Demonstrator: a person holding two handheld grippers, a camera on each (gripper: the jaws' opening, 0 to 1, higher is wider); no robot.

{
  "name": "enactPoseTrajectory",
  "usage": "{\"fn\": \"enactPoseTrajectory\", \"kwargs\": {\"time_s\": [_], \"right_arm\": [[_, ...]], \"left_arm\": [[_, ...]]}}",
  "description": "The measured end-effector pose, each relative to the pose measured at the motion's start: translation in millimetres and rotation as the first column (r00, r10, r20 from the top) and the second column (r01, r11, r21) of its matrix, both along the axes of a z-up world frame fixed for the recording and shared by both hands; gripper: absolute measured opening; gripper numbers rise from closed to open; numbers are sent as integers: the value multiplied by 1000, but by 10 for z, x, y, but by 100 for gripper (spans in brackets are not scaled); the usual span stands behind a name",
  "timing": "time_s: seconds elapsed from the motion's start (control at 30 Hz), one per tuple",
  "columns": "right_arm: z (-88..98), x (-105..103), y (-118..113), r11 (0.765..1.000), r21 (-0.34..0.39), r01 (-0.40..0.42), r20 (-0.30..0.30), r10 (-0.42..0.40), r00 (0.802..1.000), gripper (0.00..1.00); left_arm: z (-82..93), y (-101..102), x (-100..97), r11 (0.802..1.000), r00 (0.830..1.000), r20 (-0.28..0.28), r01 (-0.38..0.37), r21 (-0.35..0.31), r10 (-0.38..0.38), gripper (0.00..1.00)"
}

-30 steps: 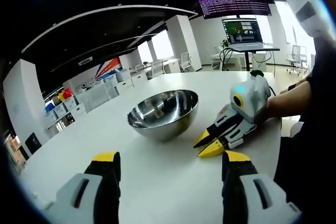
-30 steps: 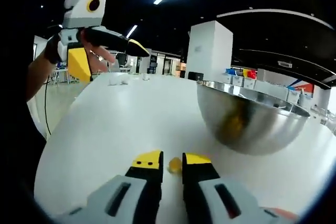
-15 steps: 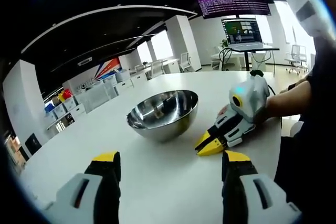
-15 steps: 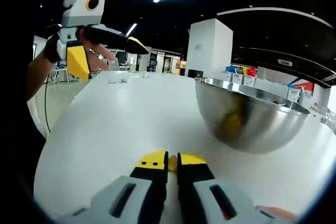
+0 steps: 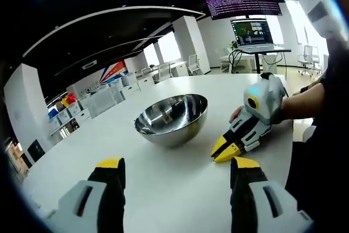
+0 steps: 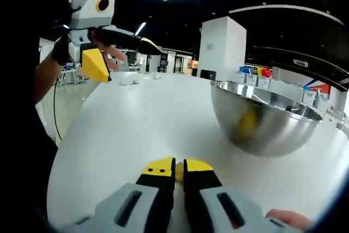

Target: Pick up the QQ candy scattered on the table and place it into the stainless steel bowl on the table

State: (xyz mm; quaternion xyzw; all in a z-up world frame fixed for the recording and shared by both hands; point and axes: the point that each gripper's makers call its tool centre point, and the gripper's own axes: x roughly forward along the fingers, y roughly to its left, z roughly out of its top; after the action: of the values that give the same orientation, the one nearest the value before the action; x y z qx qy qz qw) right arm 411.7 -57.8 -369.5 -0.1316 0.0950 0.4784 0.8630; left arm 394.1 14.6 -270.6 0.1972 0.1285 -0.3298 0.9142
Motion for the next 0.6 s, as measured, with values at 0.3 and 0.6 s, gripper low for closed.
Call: {"fn": "enactPoseTrajectory", "kwargs": {"time_s": [0.3,0.6], "right_arm": [[644,-158,-18,993,112,-36,91,26,996,5],[1600,-209,-114,980,192,-53,283,-4,959,5]], "left_arm": [[-18,22,12,1000,1000,-4,-8,-1,8,79],[-8,32,7,1000,1000,-1,-9,-2,9,79]]}}
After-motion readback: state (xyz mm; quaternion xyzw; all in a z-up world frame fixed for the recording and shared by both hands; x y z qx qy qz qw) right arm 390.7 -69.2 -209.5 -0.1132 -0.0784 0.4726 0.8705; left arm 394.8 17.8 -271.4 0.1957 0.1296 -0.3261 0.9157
